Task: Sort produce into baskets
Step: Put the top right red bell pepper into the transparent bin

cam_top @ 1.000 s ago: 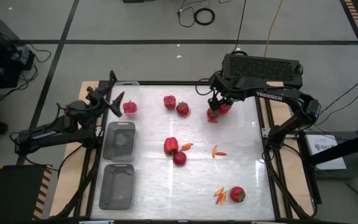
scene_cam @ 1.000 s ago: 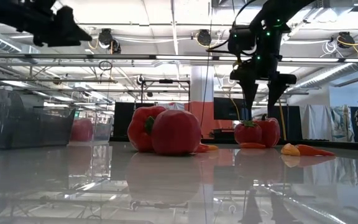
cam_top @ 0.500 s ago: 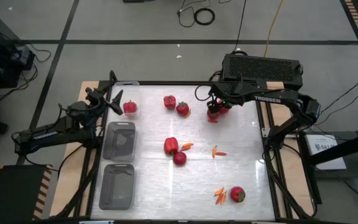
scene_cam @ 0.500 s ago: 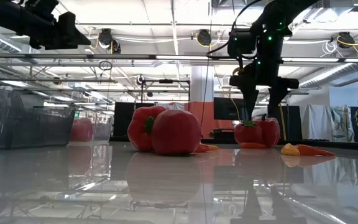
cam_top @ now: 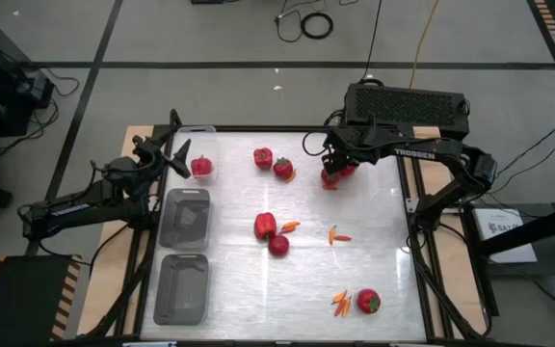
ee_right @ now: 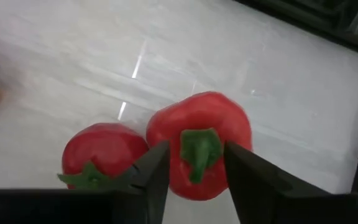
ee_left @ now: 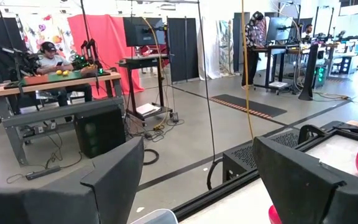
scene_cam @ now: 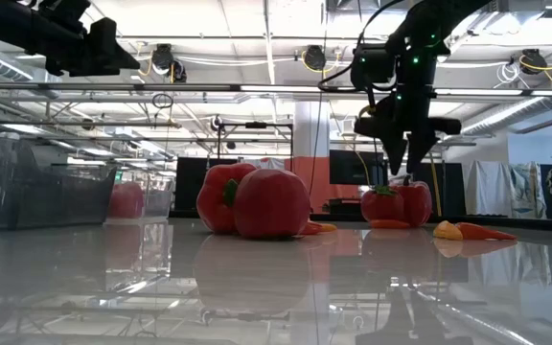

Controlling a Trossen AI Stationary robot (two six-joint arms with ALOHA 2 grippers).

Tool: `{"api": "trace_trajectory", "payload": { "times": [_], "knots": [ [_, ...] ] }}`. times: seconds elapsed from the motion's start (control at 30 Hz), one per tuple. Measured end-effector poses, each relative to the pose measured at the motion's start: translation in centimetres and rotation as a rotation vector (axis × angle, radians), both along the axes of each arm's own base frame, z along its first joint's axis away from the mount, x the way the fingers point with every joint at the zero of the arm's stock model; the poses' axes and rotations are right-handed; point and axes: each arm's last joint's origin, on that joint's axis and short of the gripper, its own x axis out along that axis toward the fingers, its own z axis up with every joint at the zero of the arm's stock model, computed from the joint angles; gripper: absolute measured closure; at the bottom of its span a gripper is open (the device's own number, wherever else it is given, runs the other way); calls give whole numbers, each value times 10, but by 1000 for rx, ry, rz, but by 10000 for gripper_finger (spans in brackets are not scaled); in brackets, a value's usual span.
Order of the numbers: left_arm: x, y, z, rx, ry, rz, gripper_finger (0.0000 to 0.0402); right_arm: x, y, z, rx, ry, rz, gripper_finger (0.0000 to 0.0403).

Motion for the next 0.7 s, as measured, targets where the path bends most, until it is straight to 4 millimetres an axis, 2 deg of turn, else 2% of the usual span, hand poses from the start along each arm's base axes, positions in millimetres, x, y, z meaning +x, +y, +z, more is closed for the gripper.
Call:
{"api": "trace_trajectory", "payload": {
  "times": [0.33, 0.57, 0.7],
  "knots": [
    [0, 0, 0, 0, -1, 0, 94, 0, 0, 0, -13, -7, -19, 273],
    [0, 0, 0, 0, -1, 0, 94, -6, 3, -21, -1, 3, -25, 273],
    [0, 0, 0, 0, 0, 0, 94, -7, 4, -23, -4, 6, -26, 273]
  ]
}}
